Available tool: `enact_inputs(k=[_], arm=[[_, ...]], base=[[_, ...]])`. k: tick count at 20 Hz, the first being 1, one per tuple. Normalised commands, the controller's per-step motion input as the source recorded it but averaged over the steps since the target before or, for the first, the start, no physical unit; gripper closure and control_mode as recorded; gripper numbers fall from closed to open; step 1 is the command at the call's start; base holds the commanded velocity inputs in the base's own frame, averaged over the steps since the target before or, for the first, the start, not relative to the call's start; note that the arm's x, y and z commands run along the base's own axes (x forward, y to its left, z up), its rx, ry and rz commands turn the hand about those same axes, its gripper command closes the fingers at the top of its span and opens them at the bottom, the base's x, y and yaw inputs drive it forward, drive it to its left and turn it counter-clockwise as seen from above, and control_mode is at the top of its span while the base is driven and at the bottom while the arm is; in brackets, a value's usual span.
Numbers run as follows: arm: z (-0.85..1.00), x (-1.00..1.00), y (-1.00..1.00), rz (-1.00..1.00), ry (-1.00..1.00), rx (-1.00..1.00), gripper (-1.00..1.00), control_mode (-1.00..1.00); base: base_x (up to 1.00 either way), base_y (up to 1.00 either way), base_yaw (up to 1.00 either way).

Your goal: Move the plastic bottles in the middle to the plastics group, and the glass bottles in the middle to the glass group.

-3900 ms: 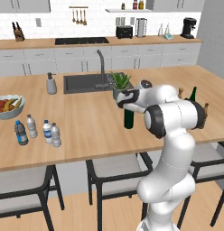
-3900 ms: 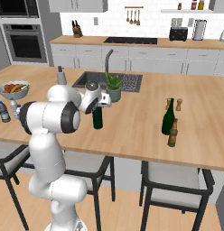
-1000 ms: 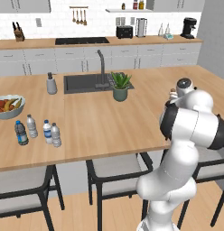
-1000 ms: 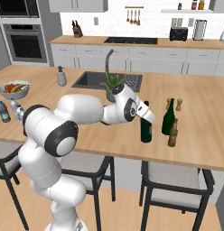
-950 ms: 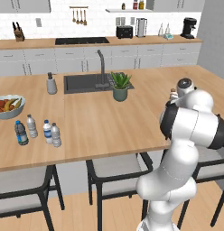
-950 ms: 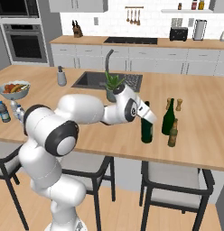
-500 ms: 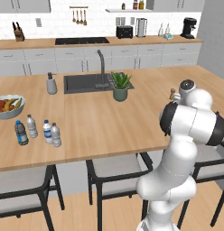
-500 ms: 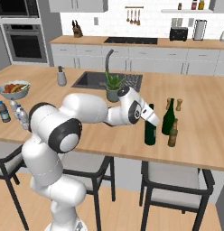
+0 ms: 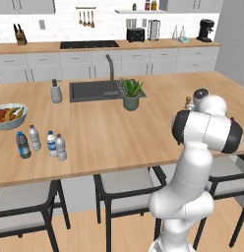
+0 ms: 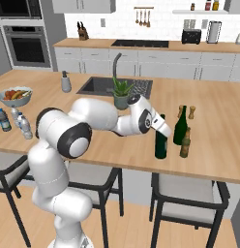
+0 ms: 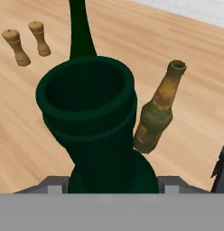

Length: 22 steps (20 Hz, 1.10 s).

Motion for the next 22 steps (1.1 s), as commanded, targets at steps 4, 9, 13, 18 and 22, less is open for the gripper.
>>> enact_inputs(k=[4,9,13,18,22], arm=[[-0.18,0.06,-0.08,0.0,0.0,0.01,1.0,-1.0],[-0.11,0.03,-0.15,0.0,0.0,0.0,1.0,-1.0],[0.0,0.09,-0.08,0.0,0.0,0.0,1.0,-1.0],[-0.08,0.05,-0.07,0.0,-0.01,0.0,1.0,-1.0],[-0.25,0.0,-0.08,0.0,0.0,0.0,1.0,-1.0]], base=[[0.0,0.0,0.0],[0.0,0.0,0.0],[0.0,0.0,0.0],[0.0,0.0,0.0],[0.0,0.0,0.0]])
